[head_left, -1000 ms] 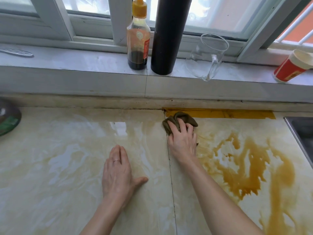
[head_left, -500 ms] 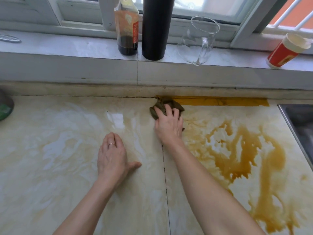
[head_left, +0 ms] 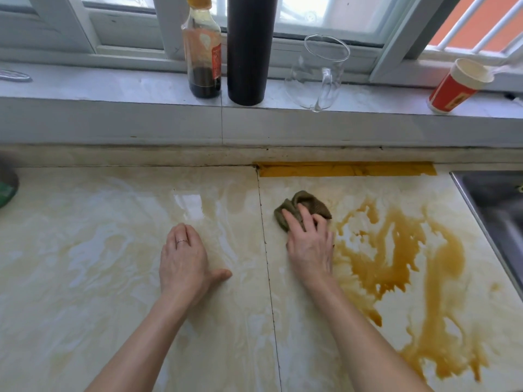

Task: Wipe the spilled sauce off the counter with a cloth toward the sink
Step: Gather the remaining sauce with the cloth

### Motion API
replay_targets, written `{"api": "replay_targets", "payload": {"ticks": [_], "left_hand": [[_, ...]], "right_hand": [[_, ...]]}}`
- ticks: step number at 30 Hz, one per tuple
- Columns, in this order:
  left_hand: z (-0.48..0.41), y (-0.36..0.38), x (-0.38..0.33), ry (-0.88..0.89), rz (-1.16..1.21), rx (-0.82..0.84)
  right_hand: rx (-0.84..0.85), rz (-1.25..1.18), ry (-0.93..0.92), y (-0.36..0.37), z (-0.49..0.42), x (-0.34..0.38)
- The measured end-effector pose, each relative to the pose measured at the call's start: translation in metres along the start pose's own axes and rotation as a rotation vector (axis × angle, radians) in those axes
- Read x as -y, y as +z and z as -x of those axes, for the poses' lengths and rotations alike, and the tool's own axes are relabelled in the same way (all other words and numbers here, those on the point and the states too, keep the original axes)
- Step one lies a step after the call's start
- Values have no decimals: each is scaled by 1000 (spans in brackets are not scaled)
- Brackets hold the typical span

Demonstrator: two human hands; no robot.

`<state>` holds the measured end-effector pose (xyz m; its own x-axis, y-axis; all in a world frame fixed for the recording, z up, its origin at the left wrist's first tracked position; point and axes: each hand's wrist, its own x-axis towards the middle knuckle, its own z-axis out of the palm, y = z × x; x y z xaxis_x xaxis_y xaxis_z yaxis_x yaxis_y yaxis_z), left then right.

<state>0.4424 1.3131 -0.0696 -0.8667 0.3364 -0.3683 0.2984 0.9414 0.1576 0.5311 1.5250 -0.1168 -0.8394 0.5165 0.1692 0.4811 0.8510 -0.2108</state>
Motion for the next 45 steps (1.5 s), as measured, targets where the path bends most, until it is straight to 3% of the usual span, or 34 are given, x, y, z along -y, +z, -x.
{"api": "replay_targets", "payload": {"ticks": [3, 9, 15, 20, 25, 30, 35, 40, 45], "left_hand": [[0, 1, 1, 2, 6, -15], [0, 2, 4, 13, 22, -22], [2, 2, 3, 14, 28, -15], [3, 4, 5, 3, 44, -11], [12, 7, -1, 7, 84, -40], [43, 17, -23, 115, 139, -129], [78, 32, -44, 159, 150, -107], [102, 52, -66, 185, 160, -89], [118, 64, -83, 184, 137, -112]], "right_hand": [[-44, -74, 150, -8, -5, -4], [16, -37, -219, 3, 59, 25], [-62, -63, 72, -9, 43, -1], [-22, -40, -235, -5, 107, 15], [-73, -53, 83, -17, 86, -9], [32, -40, -253, -17, 141, 2], [29, -121, -8, -30, 113, -24], [117, -106, -349, -35, 171, -30], [120, -159, -97, -51, 140, -52]]}}
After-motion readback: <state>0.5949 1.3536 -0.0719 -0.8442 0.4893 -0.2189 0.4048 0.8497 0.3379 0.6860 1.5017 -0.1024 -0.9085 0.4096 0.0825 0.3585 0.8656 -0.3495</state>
